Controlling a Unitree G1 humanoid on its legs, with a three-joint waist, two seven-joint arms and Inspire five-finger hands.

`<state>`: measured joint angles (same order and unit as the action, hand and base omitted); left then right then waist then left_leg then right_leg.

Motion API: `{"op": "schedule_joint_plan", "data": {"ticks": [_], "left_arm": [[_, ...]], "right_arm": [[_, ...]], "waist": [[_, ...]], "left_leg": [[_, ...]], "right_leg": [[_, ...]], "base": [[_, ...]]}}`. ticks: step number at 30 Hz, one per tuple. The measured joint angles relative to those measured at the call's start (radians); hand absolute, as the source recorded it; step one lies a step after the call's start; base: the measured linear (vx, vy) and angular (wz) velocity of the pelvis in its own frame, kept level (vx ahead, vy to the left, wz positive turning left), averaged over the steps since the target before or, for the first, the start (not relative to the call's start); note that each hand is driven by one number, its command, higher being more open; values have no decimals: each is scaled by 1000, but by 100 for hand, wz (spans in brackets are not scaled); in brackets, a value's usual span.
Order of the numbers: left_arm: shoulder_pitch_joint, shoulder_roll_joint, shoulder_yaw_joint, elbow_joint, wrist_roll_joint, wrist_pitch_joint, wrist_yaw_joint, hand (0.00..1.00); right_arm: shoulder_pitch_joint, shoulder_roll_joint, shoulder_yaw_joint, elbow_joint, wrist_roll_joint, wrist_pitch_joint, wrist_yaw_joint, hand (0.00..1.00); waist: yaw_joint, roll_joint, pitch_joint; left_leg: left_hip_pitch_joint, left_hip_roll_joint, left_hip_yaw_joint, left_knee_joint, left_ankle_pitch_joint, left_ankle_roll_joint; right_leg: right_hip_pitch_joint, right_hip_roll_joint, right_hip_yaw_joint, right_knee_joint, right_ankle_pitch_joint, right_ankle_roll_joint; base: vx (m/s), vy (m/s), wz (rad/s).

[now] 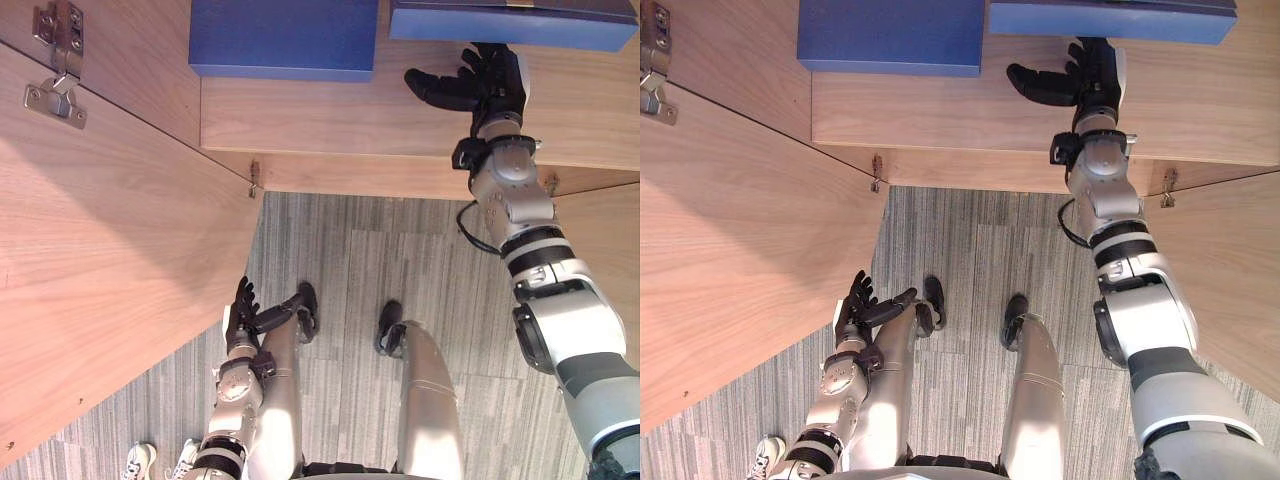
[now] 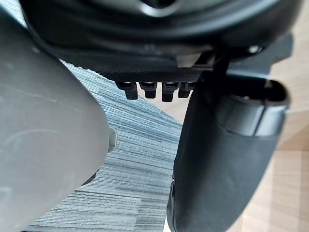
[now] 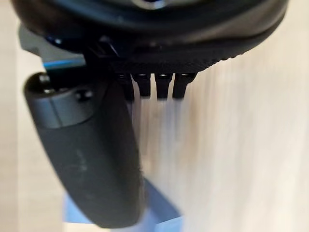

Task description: Walk over to the cabinet, pick up the folder, carry it to the office cabinet, place the folder inside the office cabinet, then close the office cabinet door

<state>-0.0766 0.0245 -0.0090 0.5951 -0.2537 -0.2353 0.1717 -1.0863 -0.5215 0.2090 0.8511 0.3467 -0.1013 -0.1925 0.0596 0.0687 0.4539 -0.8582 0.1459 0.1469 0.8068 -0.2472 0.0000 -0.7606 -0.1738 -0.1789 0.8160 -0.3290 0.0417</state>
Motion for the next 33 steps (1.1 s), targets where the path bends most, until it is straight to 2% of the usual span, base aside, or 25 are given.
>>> {"op": "schedule_joint_plan", "data": {"ticks": [9, 18, 21, 26, 33], "left_arm": [[-14, 17, -2, 49, 0, 1, -6, 100], [-32, 35, 1, 98, -1, 13, -9, 100], [-42, 41, 3, 112, -1, 13, -5, 100], [-57, 39, 2, 113, -1, 10, 24, 100], [-60, 26, 0, 87, -1, -1, 52, 100]], "right_arm": [[80, -8, 43, 42, -184, 25, 18, 0], [86, 31, 67, 55, -197, 54, 27, 0], [78, 75, 64, 62, -238, 59, -14, 0], [25, 136, 28, 88, -345, 85, -153, 0], [-82, 137, 10, 165, -349, 128, -188, 0]], "waist": [[5, -10, -30], [1, -28, -57], [-3, -37, -62], [-2, -39, -64], [10, -39, -64]], "left_leg": [[10, 5, 6, -2, 0, -1], [-4, 8, 10, -2, 0, -1], [-8, 9, 12, -6, 0, -1], [-37, 6, 16, -26, 21, 3], [-59, -15, 5, -53, 54, 4]], "right_leg": [[10, 1, -3, -10, 0, 0], [-4, 2, -3, -16, 7, 1], [-9, 5, -2, -21, 12, 0], [-41, 5, -1, -37, 36, 0], [-63, -12, -16, -34, 41, -3]], "base": [[-48, -37, 0], [-34, -31, -2], [-30, -40, -4], [-38, -35, -2], [-61, -50, 11]]}}
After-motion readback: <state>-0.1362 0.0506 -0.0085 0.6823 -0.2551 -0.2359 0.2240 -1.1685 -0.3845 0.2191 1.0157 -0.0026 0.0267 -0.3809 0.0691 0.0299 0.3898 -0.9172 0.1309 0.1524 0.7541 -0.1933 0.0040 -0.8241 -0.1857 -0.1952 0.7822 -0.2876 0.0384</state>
